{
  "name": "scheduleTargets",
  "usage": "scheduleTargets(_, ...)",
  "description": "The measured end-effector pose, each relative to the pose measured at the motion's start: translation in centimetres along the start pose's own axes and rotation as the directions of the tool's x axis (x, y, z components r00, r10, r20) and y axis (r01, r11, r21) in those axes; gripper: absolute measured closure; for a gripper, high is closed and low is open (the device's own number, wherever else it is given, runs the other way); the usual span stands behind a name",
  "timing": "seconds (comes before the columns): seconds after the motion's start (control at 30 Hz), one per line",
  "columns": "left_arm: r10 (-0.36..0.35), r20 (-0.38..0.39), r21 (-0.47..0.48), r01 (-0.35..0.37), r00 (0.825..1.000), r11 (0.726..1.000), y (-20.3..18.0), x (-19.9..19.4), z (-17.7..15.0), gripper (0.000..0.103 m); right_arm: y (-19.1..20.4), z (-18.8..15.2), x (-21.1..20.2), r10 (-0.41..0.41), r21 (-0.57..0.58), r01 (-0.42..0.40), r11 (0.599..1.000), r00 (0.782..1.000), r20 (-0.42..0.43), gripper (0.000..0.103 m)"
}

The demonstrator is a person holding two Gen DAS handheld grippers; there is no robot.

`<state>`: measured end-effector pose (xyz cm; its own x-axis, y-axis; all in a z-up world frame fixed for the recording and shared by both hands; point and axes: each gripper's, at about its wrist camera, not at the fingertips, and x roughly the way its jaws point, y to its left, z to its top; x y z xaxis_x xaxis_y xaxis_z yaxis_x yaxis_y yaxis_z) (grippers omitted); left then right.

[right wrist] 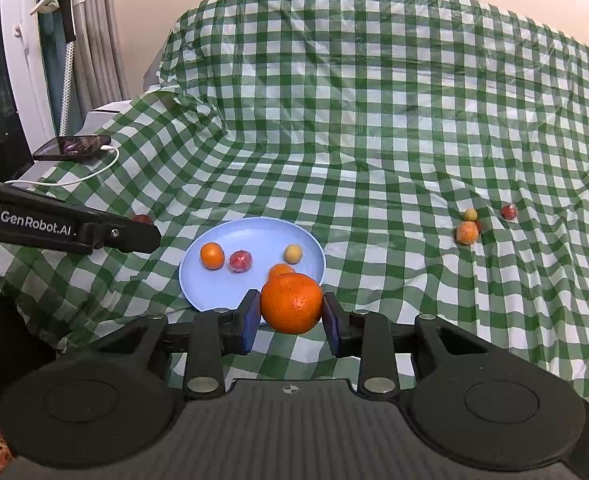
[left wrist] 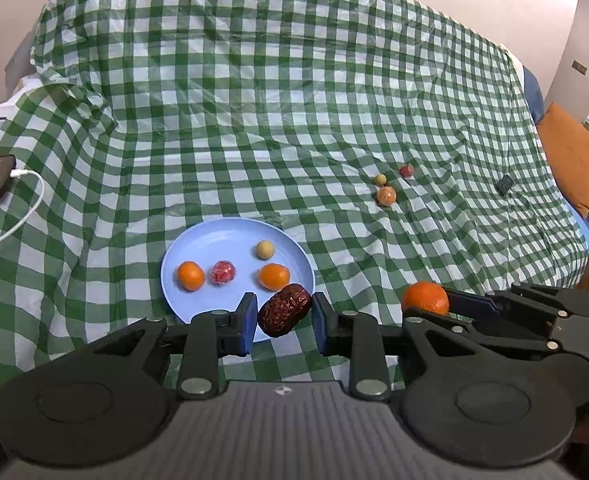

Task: Organize fruits
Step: 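Carry the date and mandarin over the blue plate and open both tools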

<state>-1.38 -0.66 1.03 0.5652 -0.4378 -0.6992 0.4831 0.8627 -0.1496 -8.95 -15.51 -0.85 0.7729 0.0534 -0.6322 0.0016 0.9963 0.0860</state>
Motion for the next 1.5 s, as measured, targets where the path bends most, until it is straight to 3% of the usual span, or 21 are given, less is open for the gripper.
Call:
scheduleTargets(0.5, 0.034, -0.040, -0.039, -0.036, 0.999, 0.999, 1.6, 2.2, 0.7, 0.071, 0.1, 0.3, 1.8, 0.003, -0.007, -0.003, 1.000, 1.000, -0.027, 0.068)
scheduleTargets(0.97, 0.146, -0.024, -0.095, -0.147, 0.989, 0.984, 5.6, 4.4, 3.7, 0.071, 1.4, 2.2, 5.2, 0.039, -0.078, -0.042, 0.996, 0.998, -0.047, 0.068)
scheduleTargets(1.27, 0.141, -0.069, -0.093, -0.147, 0.988, 0.985, 7.3, 9.0, 5.0, 0.071, 2.7, 3.4, 9.9, 0.069, -0.107, -0.079, 0.991, 0.993, -0.094, 0.068)
scheduleTargets(1.5, 0.150, -0.138, -0.064, -0.160, 0.979, 0.985, 8.0, 14.0, 5.3, 0.071, 2.8, 3.6, 14.8, 0.043, -0.136, -0.064, 0.989, 0.987, -0.154, 0.068)
